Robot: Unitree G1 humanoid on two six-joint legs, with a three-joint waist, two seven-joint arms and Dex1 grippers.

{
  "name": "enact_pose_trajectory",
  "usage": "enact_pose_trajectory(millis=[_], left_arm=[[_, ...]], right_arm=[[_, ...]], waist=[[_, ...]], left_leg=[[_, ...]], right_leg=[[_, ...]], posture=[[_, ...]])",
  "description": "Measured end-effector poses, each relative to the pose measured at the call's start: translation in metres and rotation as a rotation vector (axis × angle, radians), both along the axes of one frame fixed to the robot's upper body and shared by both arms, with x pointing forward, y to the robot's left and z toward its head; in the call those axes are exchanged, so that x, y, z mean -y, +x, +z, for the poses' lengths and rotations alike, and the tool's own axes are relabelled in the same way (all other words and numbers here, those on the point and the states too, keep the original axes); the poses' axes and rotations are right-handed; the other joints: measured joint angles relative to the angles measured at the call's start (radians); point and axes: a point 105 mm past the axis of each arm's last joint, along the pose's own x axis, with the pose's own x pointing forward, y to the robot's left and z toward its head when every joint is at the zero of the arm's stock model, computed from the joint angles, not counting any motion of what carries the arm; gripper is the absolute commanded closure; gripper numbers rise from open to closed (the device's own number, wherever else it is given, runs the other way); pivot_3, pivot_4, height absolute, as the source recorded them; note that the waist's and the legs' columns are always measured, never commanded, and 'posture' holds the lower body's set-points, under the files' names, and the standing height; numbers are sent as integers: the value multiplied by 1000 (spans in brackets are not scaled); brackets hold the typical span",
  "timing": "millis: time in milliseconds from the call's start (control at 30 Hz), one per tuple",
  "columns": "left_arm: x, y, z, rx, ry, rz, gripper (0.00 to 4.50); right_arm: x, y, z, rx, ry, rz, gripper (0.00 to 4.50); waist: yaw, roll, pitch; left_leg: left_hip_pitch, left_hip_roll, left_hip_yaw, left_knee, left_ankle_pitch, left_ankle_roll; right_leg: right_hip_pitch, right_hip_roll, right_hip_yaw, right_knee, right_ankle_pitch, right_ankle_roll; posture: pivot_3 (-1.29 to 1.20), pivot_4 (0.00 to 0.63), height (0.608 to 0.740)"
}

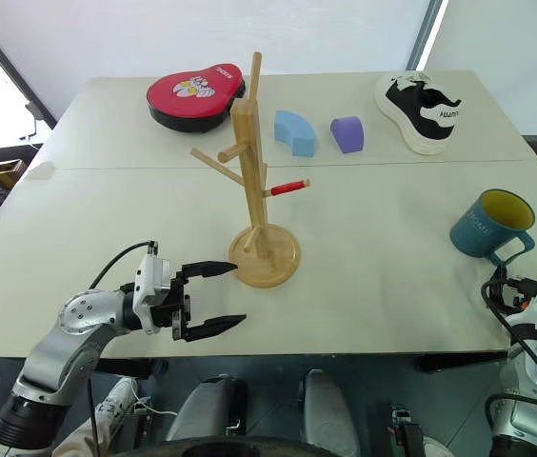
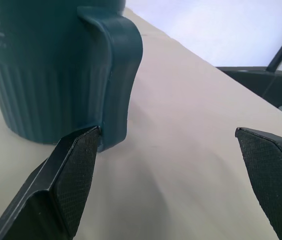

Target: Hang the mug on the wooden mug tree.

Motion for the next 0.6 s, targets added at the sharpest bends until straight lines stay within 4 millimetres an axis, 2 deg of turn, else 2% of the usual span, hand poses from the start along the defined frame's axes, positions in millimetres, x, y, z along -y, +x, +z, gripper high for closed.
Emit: enact_pose_trajectory(millis=[200,333,600], left_arm=[[6,-3,-3,-13,-5,-23,0],[9,-5,3,11,-10,-21,0],[9,-8,4,12,-11,1,0]], right_arm=[[2,8,-3,8,24,-9,59],[3,13,-4,14,37,-14,59],[10,33,1,37,61,-10,59]], waist=[[-10,0,0],[-11,0,0],[-11,0,0]], left_leg=[[1,0,0,0,0,0],[1,1,0,1,0,0],[1,3,0,2,0,0]], right_leg=[[1,1,0,1,0,0],[1,4,2,1,0,0],[1,6,3,3,0,0]], posture=[[0,150,735],[0,150,735],[0,150,735]])
